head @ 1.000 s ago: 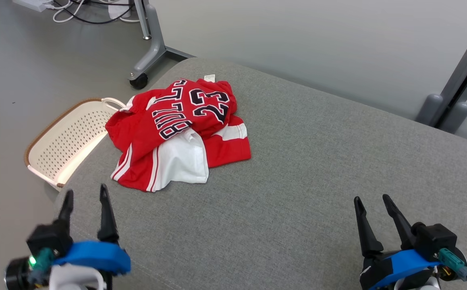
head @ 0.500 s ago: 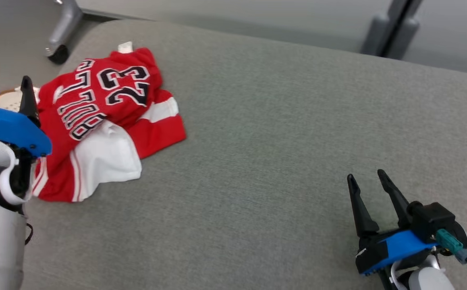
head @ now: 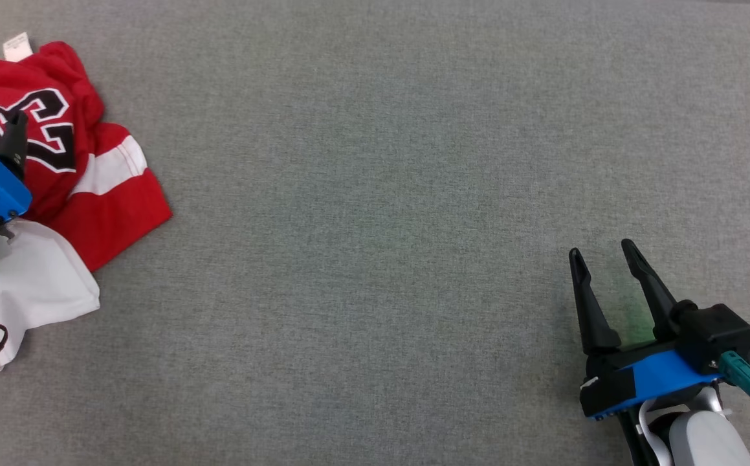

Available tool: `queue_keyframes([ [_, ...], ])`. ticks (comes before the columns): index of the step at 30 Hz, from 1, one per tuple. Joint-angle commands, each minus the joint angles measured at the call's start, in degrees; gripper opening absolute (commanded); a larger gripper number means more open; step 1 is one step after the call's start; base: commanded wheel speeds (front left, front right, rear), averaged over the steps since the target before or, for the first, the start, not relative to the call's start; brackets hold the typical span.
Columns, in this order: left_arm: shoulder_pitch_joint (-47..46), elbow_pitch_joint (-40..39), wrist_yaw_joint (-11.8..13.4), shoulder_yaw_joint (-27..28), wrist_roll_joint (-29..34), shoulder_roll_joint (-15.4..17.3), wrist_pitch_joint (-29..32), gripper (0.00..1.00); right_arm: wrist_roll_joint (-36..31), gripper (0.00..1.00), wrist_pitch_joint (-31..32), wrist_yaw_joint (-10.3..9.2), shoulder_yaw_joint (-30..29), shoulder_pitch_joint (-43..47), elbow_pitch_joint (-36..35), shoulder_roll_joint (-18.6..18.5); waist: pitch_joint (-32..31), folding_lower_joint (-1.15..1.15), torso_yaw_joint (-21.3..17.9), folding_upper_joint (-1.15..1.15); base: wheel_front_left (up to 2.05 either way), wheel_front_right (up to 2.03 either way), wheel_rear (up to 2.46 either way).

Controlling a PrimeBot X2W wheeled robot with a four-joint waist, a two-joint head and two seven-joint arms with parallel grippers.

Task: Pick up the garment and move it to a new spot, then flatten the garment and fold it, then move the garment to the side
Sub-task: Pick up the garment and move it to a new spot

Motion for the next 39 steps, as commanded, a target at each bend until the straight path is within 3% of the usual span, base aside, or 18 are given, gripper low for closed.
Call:
queue_keyframes([
  [1,-0.5,0.1,-0.1,-0.4,-0.2,0.1,1.2,1.0,0.0,1.0,-0.1,0.02,0.0,-0.6,-0.4,-0.3,0.3,-0.01,-0.4,-0.01,0.0,0.0,0.0],
  [10,1.9,2.0,2.4,-5.7,4.3,2.6,8.8,1.0,1.0,1.0,-0.5,0.02,0.8,-0.9,-0.7,-0.3,1.9,-0.01,-3.2,-0.01,0.0,0.0,0.0],
  [11,2.1,1.9,2.9,-6.1,4.9,3.0,8.5,0.3,1.1,1.0,-0.6,0.03,0.8,-0.8,-0.6,-0.3,1.8,-0.01,-3.4,-0.01,0.0,0.0,0.0],
  [12,2.5,1.9,3.2,-6.4,5.3,3.2,8.7,0.0,1.2,1.0,-0.7,0.03,0.9,-0.7,-0.6,-0.3,1.7,-0.01,-3.5,-0.01,0.0,0.0,0.0],
  [19,1.7,-1.1,3.6,-6.1,6.5,5.0,5.9,0.0,2.4,1.0,-1.4,0.03,0.4,0.1,1.0,-0.3,-1.5,-0.01,-3.0,-0.01,0.0,0.0,0.0],
  [32,-6.4,-13.2,0.6,-7.5,8.7,9.1,5.2,0.0,8.0,1.0,-4.8,0.02,3.0,1.0,8.1,-0.3,-13.0,-0.01,-2.9,-0.01,0.0,0.0,0.0],
  [39,-14.2,-19.2,-2.0,-10.3,8.0,6.3,6.6,0.0,10.7,1.0,-6.7,0.03,3.6,1.7,11.9,-0.3,-18.1,-0.01,-6.6,-0.01,0.0,0.0,0.0],
])
